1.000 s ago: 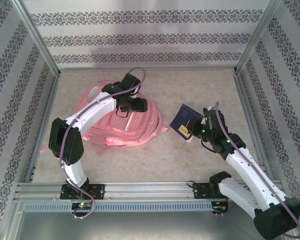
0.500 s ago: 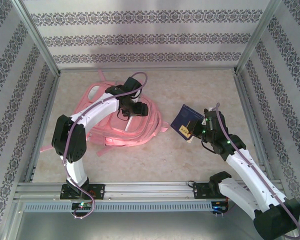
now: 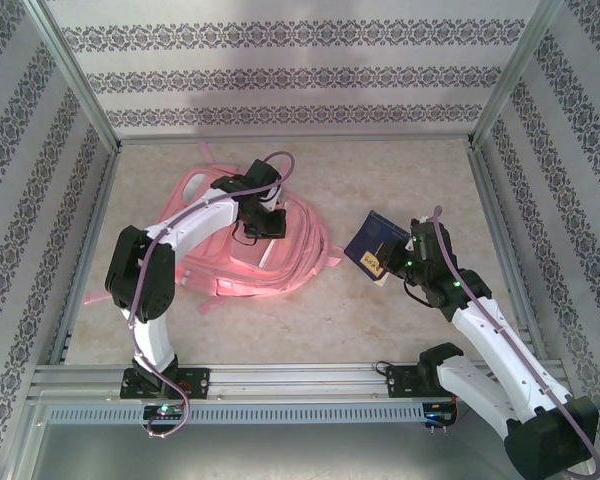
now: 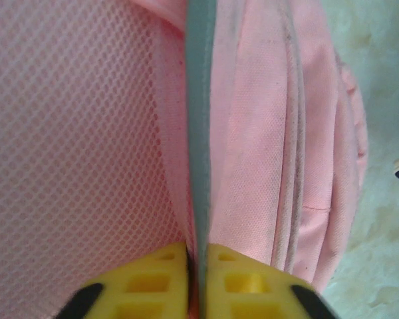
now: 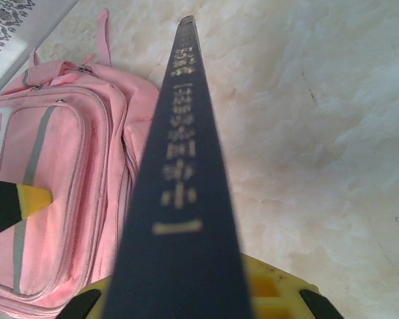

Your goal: Pack books, pencil case, and school supplies into a backpack

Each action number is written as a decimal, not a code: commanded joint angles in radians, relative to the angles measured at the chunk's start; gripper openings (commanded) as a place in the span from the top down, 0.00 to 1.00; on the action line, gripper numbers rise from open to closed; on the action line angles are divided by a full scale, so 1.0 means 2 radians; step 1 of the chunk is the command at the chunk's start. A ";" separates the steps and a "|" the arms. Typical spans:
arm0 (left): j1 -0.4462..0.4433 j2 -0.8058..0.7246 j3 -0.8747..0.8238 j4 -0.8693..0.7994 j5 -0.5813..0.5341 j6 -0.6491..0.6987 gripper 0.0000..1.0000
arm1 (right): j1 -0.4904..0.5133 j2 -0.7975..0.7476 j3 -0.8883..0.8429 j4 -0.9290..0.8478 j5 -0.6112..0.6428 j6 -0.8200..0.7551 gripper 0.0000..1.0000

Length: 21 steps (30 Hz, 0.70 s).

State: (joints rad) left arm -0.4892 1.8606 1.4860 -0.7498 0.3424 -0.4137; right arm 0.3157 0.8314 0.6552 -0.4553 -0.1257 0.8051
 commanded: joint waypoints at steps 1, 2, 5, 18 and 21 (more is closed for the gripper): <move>-0.004 0.011 0.023 -0.024 0.060 0.037 1.00 | -0.004 -0.010 0.003 0.016 -0.004 0.000 1.00; -0.004 0.006 0.029 -0.025 0.068 0.043 1.00 | -0.005 -0.011 0.004 0.014 -0.003 -0.001 1.00; -0.003 -0.020 0.051 -0.032 0.086 0.057 1.00 | -0.007 -0.017 0.006 0.007 -0.002 -0.004 1.00; 0.047 -0.128 0.092 -0.071 0.198 0.090 1.00 | -0.009 -0.103 0.011 0.010 -0.009 -0.048 1.00; 0.053 -0.142 0.103 -0.079 0.213 0.105 1.00 | -0.009 -0.113 0.015 0.026 -0.053 -0.053 1.00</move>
State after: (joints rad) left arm -0.3840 1.6360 1.6279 -0.9035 0.6228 -0.2573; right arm 0.3031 0.6235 0.6556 -0.4721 -0.1539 0.7338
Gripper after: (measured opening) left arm 0.060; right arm 0.141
